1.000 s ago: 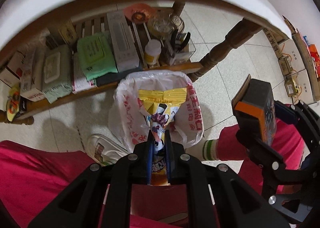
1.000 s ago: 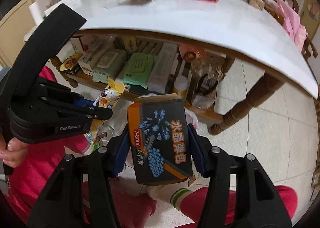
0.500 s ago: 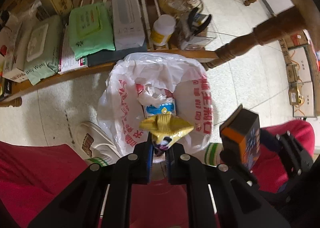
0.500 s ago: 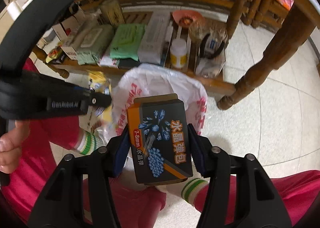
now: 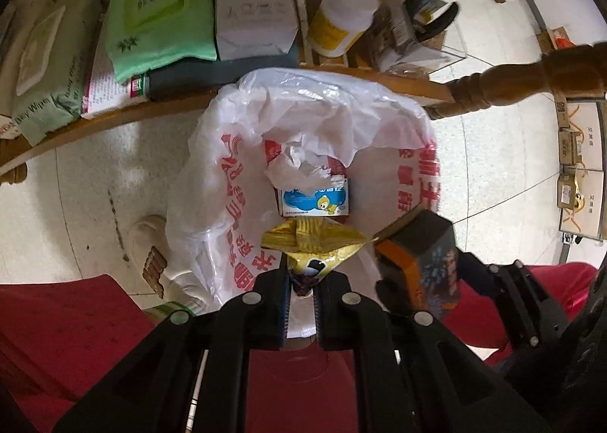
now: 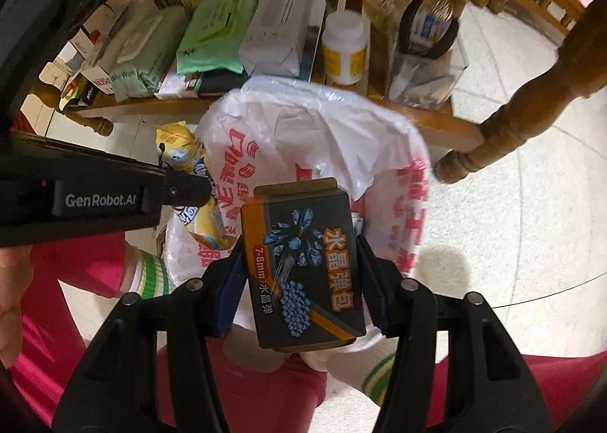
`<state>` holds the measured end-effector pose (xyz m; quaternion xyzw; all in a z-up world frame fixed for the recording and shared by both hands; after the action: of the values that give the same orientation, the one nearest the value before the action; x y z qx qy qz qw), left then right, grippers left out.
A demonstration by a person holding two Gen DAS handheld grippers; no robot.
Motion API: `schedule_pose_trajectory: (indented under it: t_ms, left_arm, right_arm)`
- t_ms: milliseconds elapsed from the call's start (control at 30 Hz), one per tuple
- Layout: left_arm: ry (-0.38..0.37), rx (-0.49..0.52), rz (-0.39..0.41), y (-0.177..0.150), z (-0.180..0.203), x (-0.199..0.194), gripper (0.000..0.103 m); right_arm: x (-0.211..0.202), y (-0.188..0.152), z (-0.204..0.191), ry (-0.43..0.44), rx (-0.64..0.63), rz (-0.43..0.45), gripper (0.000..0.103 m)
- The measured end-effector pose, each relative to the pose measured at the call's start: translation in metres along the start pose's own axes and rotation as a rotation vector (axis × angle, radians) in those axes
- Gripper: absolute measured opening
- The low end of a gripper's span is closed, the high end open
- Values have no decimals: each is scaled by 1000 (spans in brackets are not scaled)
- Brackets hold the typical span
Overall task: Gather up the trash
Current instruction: 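Lower the yellow wrapper and black box into the bag and open both tools, then raise both tools from the bag back over the table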
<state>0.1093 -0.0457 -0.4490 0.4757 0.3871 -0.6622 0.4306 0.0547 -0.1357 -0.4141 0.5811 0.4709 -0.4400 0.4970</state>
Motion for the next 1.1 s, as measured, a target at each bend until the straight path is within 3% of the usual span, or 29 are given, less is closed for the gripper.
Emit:
schedule_pose_trajectory:
  t_ms: [367, 567, 1100]
  left_arm:
    - [2, -33, -51, 5, -7, 23, 11]
    - [21, -16, -68, 5, -8, 29, 16]
    - [61, -1, -57, 3, -7, 16, 56]
  right_arm:
    - [28, -6, -4, 15, 8, -51, 54]
    - [29, -5, -6, 26, 8, -40, 69]
    - [17, -6, -13, 53, -8, -27, 71]
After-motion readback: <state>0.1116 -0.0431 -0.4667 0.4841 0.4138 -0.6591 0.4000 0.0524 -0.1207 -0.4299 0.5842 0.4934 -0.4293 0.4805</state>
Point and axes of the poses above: each gripper's, at about its wrist camera, not at the fingertips, and x roughly the way its jaws point, z to its right, y to its top, the point moved 8 cm from there along x, roughly the way its jaws point, and after that the axes turned 7 degrees about x, right-handed, at the moved point
